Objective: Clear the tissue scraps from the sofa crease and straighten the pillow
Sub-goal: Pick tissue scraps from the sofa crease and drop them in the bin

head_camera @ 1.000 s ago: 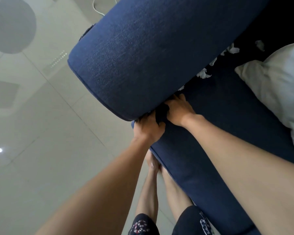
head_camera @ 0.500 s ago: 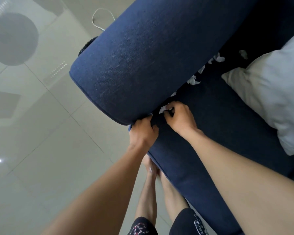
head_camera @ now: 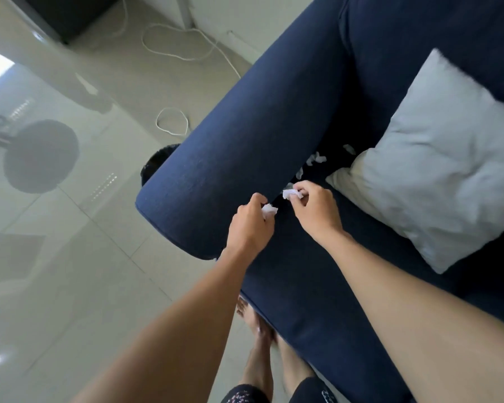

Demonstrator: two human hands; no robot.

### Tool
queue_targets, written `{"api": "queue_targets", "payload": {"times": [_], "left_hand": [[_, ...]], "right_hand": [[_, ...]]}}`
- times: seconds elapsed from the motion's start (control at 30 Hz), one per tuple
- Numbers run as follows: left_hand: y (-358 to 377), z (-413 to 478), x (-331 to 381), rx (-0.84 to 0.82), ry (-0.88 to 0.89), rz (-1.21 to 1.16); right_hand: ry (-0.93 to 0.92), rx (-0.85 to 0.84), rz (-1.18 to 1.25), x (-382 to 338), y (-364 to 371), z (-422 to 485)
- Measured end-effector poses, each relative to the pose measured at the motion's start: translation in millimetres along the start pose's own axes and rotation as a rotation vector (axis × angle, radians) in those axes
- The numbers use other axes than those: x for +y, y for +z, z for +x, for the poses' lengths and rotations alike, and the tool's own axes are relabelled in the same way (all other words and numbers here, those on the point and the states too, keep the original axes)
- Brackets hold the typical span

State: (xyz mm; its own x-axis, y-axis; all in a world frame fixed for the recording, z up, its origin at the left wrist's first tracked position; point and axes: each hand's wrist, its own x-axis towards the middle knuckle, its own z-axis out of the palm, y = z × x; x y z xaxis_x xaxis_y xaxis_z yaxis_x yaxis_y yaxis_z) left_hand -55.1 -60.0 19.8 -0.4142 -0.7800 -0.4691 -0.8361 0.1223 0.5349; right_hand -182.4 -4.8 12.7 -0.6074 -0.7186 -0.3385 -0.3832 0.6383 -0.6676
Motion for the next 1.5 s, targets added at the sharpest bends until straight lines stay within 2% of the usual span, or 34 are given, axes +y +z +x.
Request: {"api": "queue_targets", "payload": {"times": [0.17,0.33,0.5,0.63,0.83,1.0,1.1,1.3,1.5], "left_hand": [[-46,21,50,0.08,0.054,-0.105],[-93,44,56,0.21,0.116,-0.092],[-154,90,20,0.327,-0.031,-0.191],[-195,125,-35,0.381,-0.184,-0.289],[-221,162,-116,0.339,-0.42,-0.35],[-218,188,-165,0.288,-0.529,-0.414],[-215,198,-185,0.263,-0.584,-0.446],[-220,204,-202,0.129,-0.585,-0.434],[-229,192,-190,0.077,-0.555,-0.343]], "right_hand": [[-0.008,0.098,0.142,-34,-49,24],[-0.049,0.099,0.115,-77,-51,50],[-0.087,0.028,0.179,-148,-7,90],[-0.112,-0.134,0.137,-198,53,115],[-0.155,-0.293,0.021,-249,143,146],[-0.256,-0.458,-0.246,-251,194,173],[-0.242,-0.506,-0.305,-250,213,182],[-0.121,-0.602,-0.328,-257,232,186],[-0.108,-0.561,-0.339,-259,207,181]]}}
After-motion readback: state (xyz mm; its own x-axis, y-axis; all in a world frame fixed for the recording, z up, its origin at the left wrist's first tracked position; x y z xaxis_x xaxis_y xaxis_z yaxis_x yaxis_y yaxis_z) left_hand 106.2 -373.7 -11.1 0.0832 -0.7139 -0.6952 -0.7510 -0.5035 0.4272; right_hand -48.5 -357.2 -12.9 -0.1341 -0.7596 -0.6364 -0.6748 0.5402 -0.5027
